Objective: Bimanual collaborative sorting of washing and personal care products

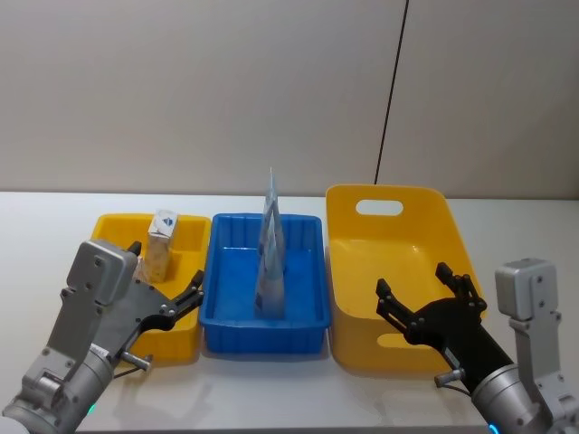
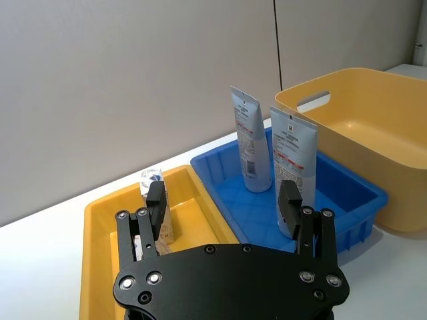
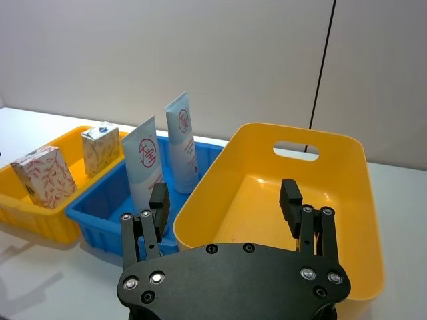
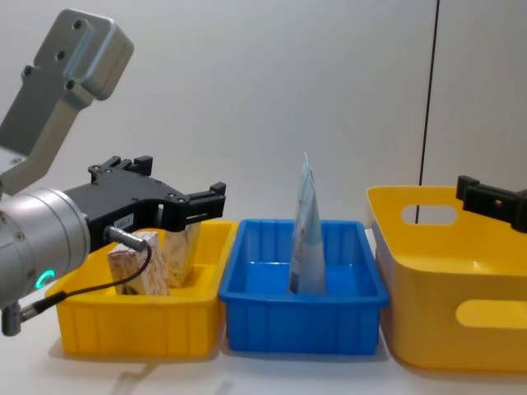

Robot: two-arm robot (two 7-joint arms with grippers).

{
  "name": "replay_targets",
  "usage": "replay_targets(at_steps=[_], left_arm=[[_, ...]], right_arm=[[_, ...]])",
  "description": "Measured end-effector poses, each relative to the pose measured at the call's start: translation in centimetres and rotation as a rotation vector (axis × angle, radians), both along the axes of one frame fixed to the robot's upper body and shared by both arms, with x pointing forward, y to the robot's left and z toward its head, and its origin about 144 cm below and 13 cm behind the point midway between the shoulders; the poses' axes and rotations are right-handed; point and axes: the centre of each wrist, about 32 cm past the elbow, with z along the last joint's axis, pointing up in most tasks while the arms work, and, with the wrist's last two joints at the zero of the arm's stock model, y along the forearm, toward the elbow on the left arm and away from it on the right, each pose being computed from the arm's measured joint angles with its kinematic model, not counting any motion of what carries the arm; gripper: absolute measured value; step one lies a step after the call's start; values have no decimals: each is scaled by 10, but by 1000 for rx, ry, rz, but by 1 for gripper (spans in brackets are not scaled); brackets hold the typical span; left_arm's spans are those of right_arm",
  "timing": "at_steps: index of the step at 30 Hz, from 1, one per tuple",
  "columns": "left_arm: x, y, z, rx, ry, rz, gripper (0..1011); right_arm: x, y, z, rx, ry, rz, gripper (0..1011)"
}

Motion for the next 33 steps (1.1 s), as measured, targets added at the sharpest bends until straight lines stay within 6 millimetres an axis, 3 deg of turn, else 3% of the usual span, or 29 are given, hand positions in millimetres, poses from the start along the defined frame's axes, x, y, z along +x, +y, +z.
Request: replay_targets(at_steps=[33], left_arm=[[0,0,0,0,0,0,1001]], right_arm=[[0,0,0,0,0,0,1000]])
